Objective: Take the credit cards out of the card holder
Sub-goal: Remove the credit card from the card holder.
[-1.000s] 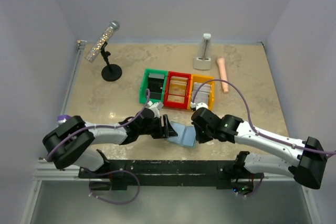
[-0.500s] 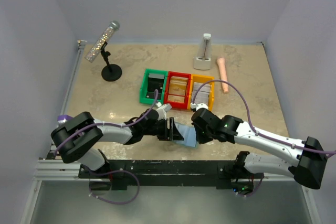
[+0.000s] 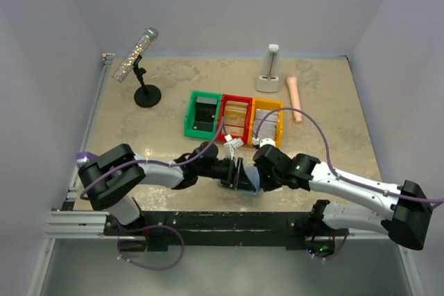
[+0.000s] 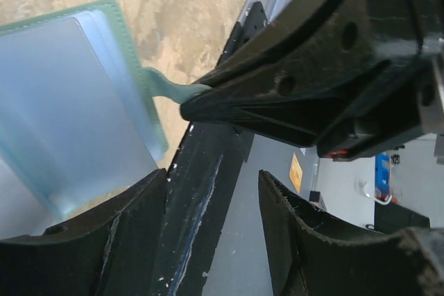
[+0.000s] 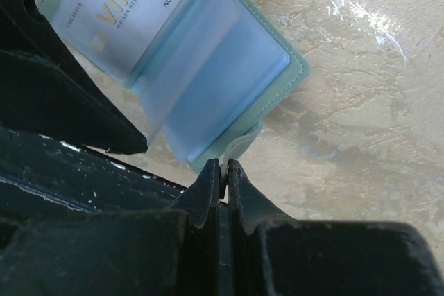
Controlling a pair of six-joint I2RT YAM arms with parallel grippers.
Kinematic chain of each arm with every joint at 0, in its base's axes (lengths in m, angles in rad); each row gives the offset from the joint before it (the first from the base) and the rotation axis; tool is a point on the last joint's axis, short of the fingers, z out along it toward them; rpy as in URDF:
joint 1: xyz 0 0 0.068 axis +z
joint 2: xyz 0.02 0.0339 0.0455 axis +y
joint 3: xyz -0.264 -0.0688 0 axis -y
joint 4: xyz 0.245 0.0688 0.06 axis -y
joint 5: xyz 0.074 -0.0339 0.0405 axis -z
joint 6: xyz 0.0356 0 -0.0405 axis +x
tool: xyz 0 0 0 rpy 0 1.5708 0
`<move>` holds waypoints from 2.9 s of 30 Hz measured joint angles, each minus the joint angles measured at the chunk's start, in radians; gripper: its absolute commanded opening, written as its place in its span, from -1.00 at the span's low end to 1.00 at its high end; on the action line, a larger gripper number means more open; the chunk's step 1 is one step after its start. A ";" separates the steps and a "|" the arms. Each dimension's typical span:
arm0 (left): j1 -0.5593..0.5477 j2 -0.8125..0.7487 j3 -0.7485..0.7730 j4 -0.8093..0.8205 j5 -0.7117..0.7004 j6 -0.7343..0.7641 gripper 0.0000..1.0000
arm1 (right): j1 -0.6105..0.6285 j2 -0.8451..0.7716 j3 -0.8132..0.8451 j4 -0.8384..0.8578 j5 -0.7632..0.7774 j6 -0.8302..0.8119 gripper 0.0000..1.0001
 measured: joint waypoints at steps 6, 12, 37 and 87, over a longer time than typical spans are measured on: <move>-0.004 -0.017 -0.011 0.011 0.012 0.014 0.19 | 0.000 -0.001 -0.014 0.008 0.004 0.003 -1.00; 0.005 -0.159 -0.078 -0.001 -0.018 0.037 0.20 | 0.000 -0.002 -0.045 0.011 0.007 0.008 -1.00; 0.090 -0.209 -0.060 -0.407 -0.356 0.150 0.15 | -0.044 0.077 -0.040 0.013 0.053 0.023 -1.00; 0.093 -0.180 -0.088 -0.325 -0.346 0.110 -0.61 | -0.149 0.228 -0.061 0.462 -0.336 0.063 -0.54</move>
